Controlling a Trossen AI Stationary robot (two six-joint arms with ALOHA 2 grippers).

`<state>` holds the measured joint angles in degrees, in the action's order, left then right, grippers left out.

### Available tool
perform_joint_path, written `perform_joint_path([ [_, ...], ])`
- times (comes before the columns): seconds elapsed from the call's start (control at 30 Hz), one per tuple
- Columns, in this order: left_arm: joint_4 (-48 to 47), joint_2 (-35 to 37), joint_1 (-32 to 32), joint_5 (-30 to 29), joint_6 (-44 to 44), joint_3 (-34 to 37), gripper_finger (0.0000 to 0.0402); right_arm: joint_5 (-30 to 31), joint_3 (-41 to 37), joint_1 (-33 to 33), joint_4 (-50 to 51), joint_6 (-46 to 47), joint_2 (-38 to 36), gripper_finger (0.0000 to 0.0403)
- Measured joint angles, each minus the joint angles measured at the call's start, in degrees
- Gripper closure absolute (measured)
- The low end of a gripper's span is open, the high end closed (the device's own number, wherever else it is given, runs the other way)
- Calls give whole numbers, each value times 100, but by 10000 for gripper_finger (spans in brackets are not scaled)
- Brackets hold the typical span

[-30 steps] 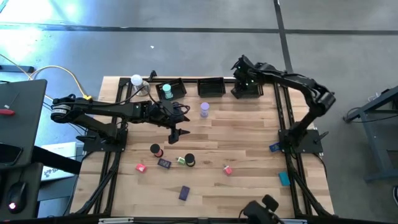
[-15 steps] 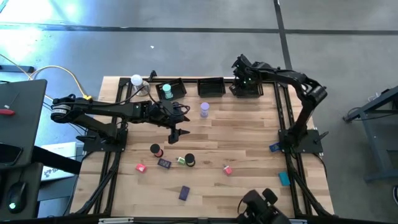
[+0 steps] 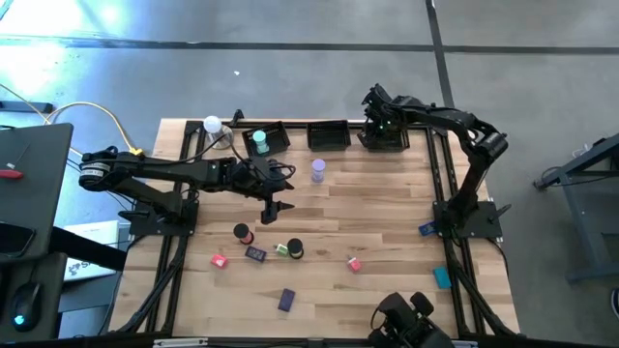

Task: Pick & Place Office items
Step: Put the white charger adapter into the right black bin

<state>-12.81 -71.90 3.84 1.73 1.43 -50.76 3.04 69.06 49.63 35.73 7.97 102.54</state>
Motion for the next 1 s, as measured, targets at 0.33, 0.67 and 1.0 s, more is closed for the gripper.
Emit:
perform_joint_path([
  [0.33, -3, -1, 0, 3, 103, 30, 131, -2, 0, 0, 14, 1, 2, 276],
  [0.67, -3, 0, 0, 1, 118, 30, 131, -2, 0, -1, 72, 0, 2, 275],
  [1.0, -3, 0, 0, -1, 116, 32, 131, -2, 0, -2, 94, 0, 4, 276],
])
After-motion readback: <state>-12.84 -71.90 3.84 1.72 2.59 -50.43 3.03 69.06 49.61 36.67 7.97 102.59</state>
